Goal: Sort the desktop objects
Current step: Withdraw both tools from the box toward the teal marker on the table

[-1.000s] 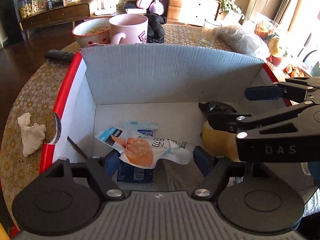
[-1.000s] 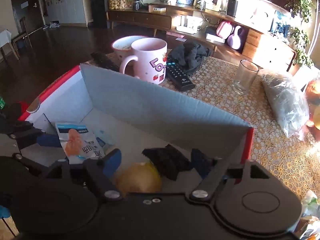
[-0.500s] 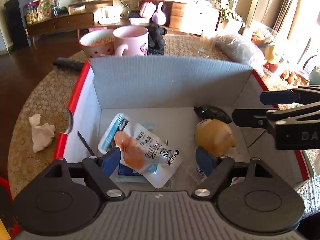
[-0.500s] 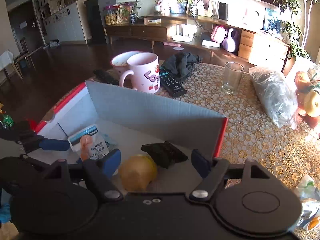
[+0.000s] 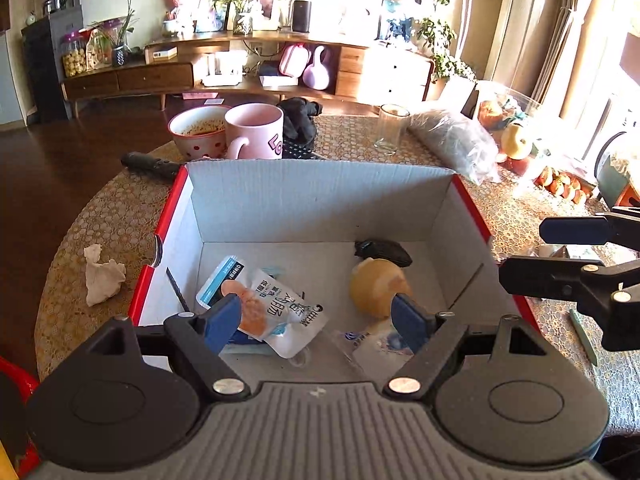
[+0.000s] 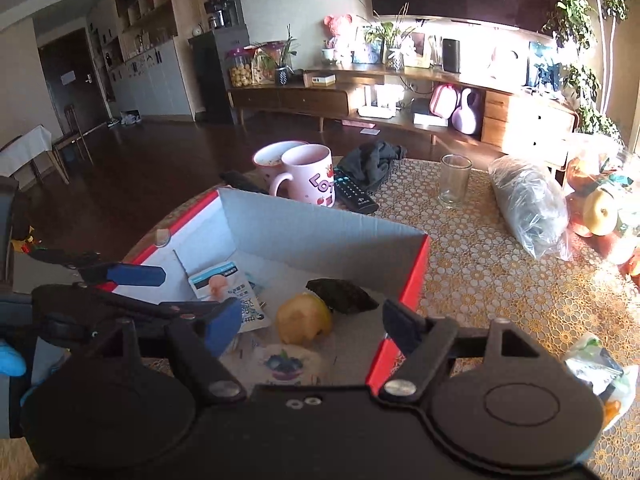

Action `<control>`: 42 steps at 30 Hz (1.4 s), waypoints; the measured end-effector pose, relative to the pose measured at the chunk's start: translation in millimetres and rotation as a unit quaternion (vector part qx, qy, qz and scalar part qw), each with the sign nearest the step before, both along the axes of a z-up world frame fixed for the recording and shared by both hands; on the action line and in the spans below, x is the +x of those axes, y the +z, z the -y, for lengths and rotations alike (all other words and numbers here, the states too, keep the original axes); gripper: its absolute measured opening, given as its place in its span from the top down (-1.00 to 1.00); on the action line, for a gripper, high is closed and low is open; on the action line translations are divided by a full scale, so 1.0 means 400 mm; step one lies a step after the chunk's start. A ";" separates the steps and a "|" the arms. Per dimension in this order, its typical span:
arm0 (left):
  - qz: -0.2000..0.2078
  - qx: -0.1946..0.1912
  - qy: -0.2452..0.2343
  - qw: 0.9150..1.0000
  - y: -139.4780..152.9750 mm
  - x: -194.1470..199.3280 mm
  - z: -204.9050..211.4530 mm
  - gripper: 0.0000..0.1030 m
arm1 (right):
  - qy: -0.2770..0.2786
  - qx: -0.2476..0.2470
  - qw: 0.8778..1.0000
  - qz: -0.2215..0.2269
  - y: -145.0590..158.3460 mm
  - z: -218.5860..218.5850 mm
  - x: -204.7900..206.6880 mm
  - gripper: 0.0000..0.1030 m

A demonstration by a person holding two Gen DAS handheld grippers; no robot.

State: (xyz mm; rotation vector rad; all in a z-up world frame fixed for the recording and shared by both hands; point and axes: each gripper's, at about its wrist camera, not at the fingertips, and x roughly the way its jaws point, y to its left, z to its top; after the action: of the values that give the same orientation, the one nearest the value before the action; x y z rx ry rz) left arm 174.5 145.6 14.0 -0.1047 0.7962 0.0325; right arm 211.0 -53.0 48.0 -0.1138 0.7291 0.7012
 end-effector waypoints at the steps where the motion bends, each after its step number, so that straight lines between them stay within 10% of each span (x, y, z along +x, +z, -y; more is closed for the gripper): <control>1: 0.002 0.001 0.000 1.000 0.004 -0.009 0.005 -0.59 | -0.001 0.003 1.000 0.002 0.004 0.008 -0.009 -0.51; 42: 0.092 -0.019 -0.102 0.990 0.078 -0.255 0.383 -0.99 | -0.095 0.066 0.989 0.093 0.009 0.464 -0.311 -0.92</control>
State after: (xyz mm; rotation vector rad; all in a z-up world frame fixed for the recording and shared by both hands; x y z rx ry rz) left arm 72.6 -7.5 45.4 -0.0614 0.6196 -0.1843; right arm 86.6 -238.6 51.6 0.0124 0.5060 0.5477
